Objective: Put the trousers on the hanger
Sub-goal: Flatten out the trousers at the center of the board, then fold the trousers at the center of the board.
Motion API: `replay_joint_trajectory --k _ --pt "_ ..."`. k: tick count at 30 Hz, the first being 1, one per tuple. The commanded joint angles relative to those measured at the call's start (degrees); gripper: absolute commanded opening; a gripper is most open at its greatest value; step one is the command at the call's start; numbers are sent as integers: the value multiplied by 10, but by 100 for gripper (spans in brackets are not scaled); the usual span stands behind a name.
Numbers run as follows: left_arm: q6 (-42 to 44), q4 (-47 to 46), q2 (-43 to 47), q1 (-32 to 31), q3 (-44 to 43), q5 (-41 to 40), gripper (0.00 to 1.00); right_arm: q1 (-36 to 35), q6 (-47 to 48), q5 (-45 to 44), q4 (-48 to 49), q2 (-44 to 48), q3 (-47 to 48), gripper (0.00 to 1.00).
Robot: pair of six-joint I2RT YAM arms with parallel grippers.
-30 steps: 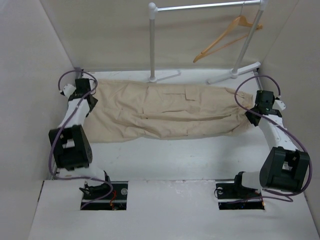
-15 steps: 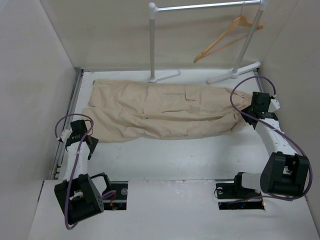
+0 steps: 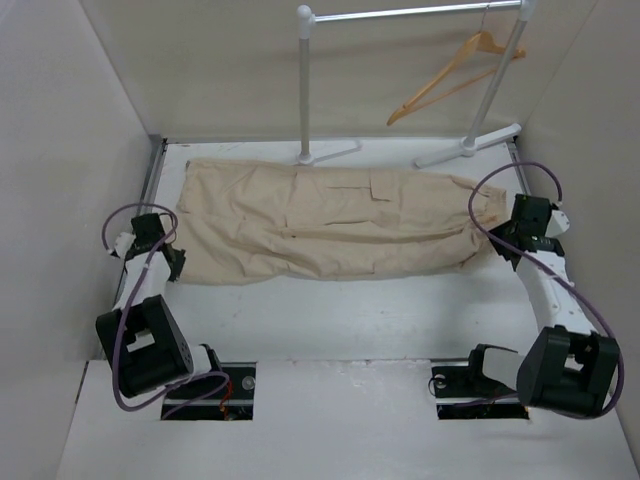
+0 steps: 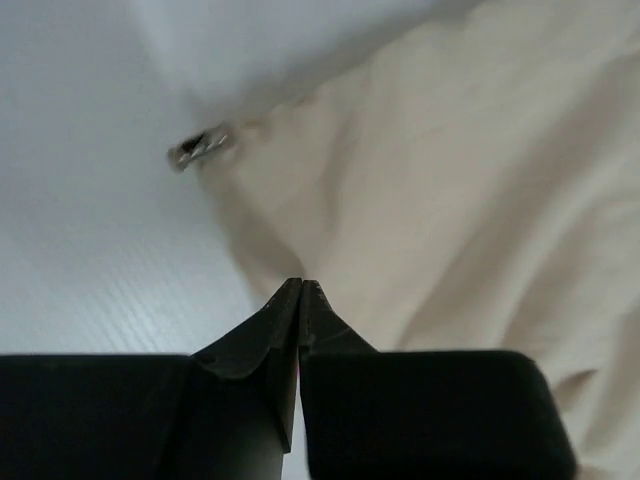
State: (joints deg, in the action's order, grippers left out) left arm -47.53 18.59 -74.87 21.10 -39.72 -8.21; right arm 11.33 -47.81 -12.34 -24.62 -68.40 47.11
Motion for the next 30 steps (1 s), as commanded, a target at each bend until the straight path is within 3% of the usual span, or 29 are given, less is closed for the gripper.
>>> replay_joint_trajectory --k 1,6,10,12,14,17,22,30 --pt "-33 28 38 -8 -94 -62 1 19 12 -8 -46 64 -1 0" --pt "-38 91 29 -36 -179 -127 0 80 28 -18 -130 161 -5 0" --pt "-45 109 18 -1 -205 -102 0 90 42 -35 -185 234 16 0" --pt "-42 114 11 -8 -207 -87 1 88 47 -30 -174 226 18 1" --pt "-42 116 10 -36 -181 -80 6 88 40 -14 -137 194 -9 1" --pt "-36 105 17 -58 -116 -62 21 80 5 8 -93 141 -40 0" --pt "-27 69 51 -59 -31 -30 46 16 3 -12 -87 168 -68 0" --pt "-34 11 4 -35 8 2 42 -8 7 24 -108 249 -127 0"
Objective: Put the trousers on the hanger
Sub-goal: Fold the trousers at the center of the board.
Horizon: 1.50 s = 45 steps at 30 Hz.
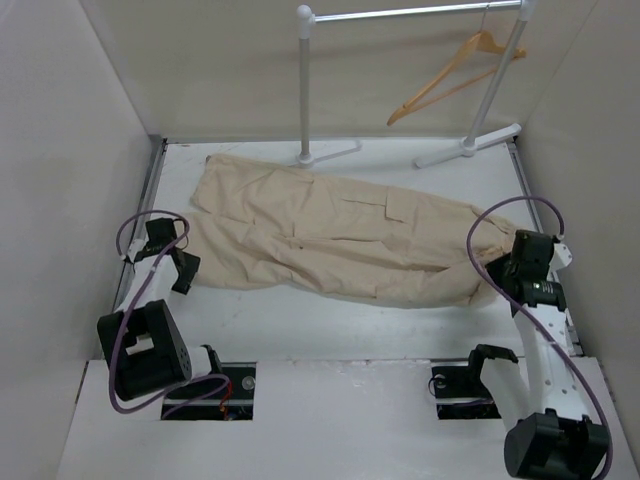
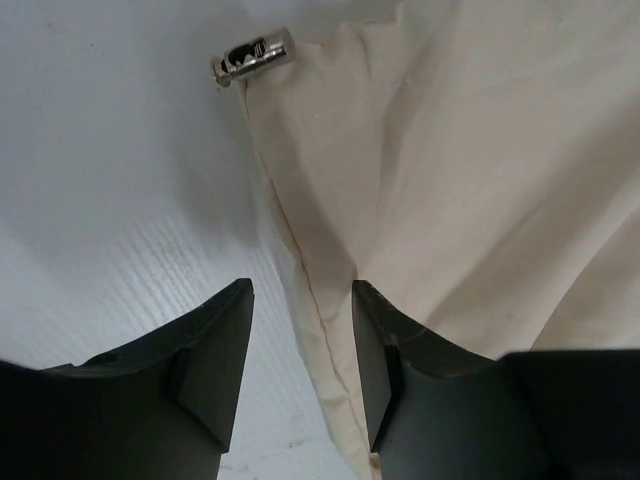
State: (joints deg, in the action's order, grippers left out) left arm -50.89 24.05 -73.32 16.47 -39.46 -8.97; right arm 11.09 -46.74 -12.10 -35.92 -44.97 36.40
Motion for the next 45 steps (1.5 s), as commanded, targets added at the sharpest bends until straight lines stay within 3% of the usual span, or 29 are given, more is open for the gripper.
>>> replay_joint_trajectory --k 1,7,11,16,22,26,33,45 --pt "-2 -55 -27 17 2 11 39 -6 -4 28 5 17 -27 0" --pt "-5 -78 -58 60 -23 -4 1 -9 -4 37 0 23 -28 0" --pt "-6 -16 5 115 -53 -50 0 15 14 30 -34 16 8 0" --pt "-12 83 123 121 -112 -94 0 -23 24 -11 -92 29 39 0" --pt "6 118 101 87 -214 -108 0 -46 31 -14 -139 45 54 0" --pt "19 115 36 29 -301 -134 0 -39 34 -10 -114 15 66 0" --pt "49 84 -153 -62 -501 -176 1 13 27 22 -55 -70 138 0" --pt "65 121 -493 -97 -916 -164 0 31 14 28 23 -324 313 1"
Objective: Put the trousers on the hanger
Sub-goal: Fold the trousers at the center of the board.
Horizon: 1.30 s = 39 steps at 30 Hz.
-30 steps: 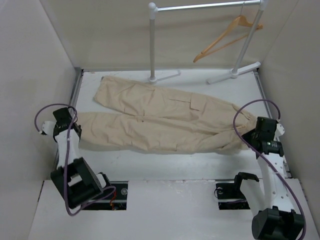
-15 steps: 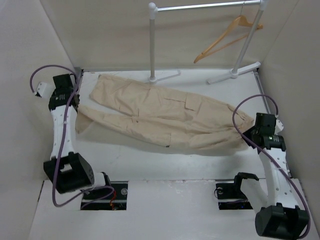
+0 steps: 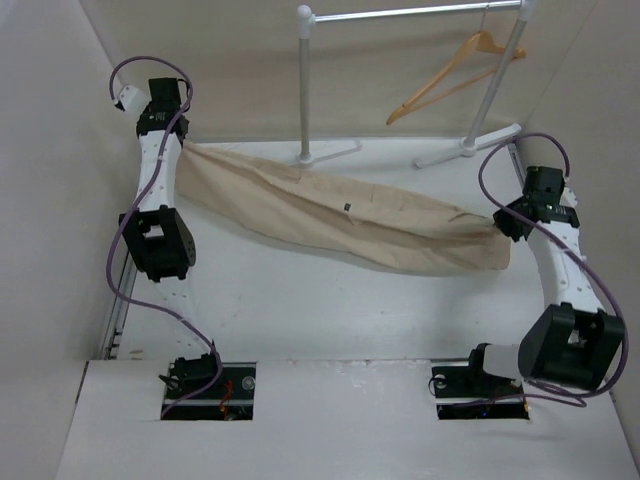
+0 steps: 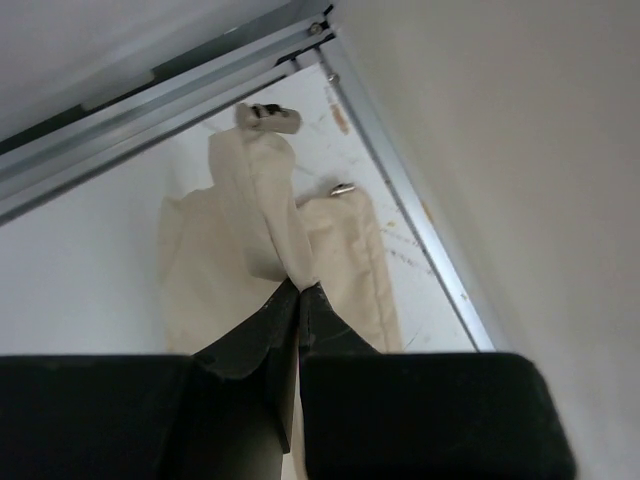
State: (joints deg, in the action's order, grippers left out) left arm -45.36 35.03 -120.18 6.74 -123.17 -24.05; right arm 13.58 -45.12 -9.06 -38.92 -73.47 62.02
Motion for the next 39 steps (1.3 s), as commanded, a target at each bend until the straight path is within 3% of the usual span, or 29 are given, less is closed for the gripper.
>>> replay_joint_trajectory --k 1,6,11,13,16,18,20,24,27,30,32,35,39 --pt "7 10 -42 0 -100 -13 0 6 -1 0 55 -61 72 1" --pt "-4 -28 -116 -3 -170 -4 1 25 3 17 68 -161 142 1" --pt "-10 -79 -174 -6 -176 -1 7 27 0 21 64 -276 214 7" --pt "-13 -107 -189 -10 -178 28 17 25 -3 19 65 -308 237 19" --pt "-9 -159 -176 -11 -154 62 39 11 1 10 60 -330 263 47" --pt "-4 -176 -141 -11 -115 73 48 0 3 -1 67 -324 264 61" --pt "-3 -188 -93 -4 -51 83 52 -9 13 -8 72 -309 260 68" --pt "-16 -221 52 17 188 88 52 -28 37 -35 91 -221 199 76" --pt "-52 -239 133 26 351 105 52 -45 36 -52 115 -144 128 69" --pt "-71 -286 163 43 462 181 53 -76 32 -40 135 -76 51 22" --pt "-81 -313 156 58 494 220 55 -90 25 -24 140 -48 15 12" --pt "-109 -342 123 74 500 278 57 -101 22 0 142 -12 -42 17" --pt "-130 -400 81 72 495 306 57 -93 7 11 146 51 -125 57"
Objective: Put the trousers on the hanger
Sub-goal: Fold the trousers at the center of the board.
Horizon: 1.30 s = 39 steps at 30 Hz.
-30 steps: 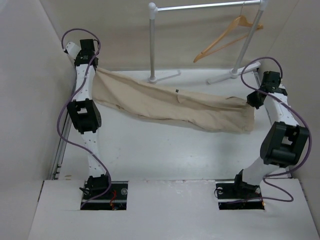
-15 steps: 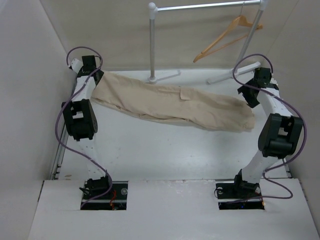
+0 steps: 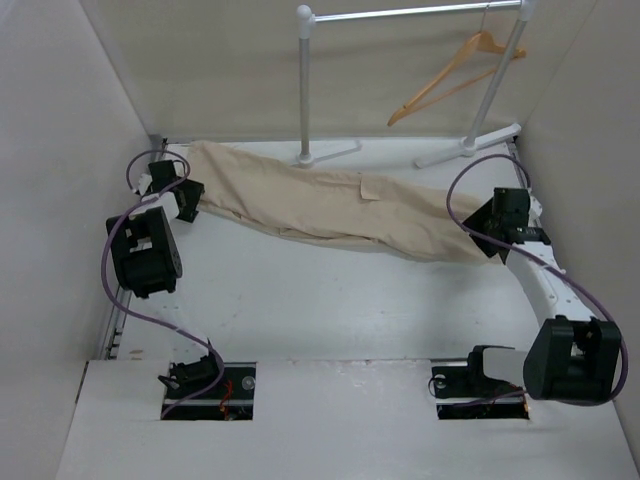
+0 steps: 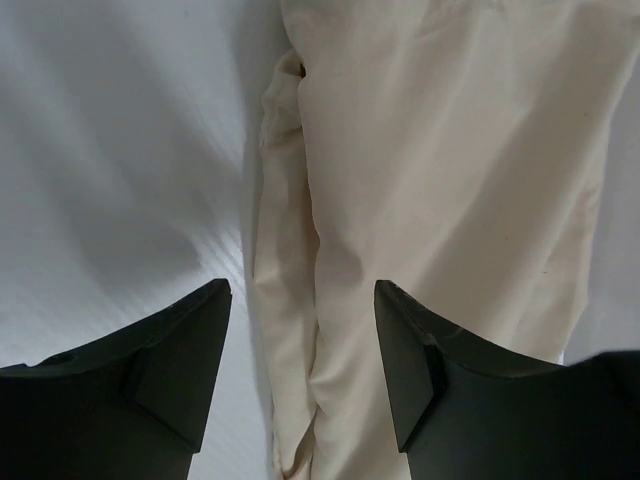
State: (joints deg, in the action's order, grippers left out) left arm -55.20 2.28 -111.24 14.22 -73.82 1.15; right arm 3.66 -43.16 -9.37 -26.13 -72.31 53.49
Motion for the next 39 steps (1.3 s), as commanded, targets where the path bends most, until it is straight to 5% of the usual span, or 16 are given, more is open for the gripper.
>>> replay_joint_trajectory --k 1,5,13,15,19,22,33,37,39 --pt "-34 -72 -17 -3 -2 54 57 22 -18 20 18 52 -58 64" --pt "-47 -51 -46 0 -4 35 52 71 -37 54 18 52 -102 73" --pt "-57 -44 -78 9 -16 -6 23 84 -74 68 89 -72 -111 62" --pt "-55 -49 -85 9 -27 -8 14 82 -75 63 106 -121 -93 52" --pt "-53 -35 -79 21 -30 -20 4 82 -92 57 116 -171 -77 17" --pt "-46 -24 -43 45 5 -27 2 78 -98 48 108 -138 -102 6" --pt "-27 68 228 77 242 -111 1 100 -119 37 8 74 -197 0" --pt "-16 128 311 86 286 -140 4 159 -130 58 -35 177 -226 0" --pt "-11 147 342 82 301 -159 15 167 -111 57 -45 189 -222 11"
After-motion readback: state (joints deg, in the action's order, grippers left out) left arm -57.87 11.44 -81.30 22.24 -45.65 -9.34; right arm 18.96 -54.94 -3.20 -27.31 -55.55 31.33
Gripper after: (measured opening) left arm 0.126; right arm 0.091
